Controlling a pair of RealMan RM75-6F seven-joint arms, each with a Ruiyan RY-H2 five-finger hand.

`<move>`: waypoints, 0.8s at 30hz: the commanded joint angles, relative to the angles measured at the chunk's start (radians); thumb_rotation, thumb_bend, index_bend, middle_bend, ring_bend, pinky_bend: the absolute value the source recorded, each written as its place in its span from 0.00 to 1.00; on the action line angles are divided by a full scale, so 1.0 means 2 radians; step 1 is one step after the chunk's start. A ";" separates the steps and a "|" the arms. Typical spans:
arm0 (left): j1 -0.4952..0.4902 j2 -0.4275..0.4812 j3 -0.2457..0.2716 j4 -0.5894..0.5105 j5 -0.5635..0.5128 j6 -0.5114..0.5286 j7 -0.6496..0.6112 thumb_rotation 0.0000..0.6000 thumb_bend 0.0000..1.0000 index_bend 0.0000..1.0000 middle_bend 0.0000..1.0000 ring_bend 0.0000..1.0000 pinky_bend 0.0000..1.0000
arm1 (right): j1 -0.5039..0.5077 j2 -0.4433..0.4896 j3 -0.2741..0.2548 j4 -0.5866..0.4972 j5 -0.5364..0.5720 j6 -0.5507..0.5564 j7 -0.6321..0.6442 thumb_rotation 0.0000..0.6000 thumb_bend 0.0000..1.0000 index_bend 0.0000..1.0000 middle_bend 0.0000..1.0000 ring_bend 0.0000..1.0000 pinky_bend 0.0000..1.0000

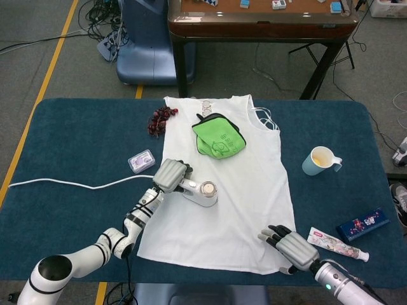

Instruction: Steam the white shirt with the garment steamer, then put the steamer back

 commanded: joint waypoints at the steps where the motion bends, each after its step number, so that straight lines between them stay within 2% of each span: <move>1: 0.007 0.009 0.005 -0.006 0.002 0.003 -0.004 1.00 0.17 0.78 0.59 0.49 0.58 | 0.000 0.000 0.000 -0.002 0.000 -0.001 -0.002 1.00 0.17 0.09 0.12 0.06 0.10; 16: 0.041 0.058 0.022 -0.044 0.010 0.024 -0.027 1.00 0.17 0.78 0.59 0.49 0.58 | 0.001 0.005 0.002 -0.018 0.001 -0.001 -0.015 1.00 0.17 0.09 0.12 0.06 0.10; 24: 0.066 0.104 0.014 -0.097 0.000 0.042 -0.047 1.00 0.17 0.78 0.59 0.49 0.58 | -0.001 0.018 0.010 -0.032 -0.021 0.040 -0.002 1.00 0.17 0.09 0.12 0.06 0.10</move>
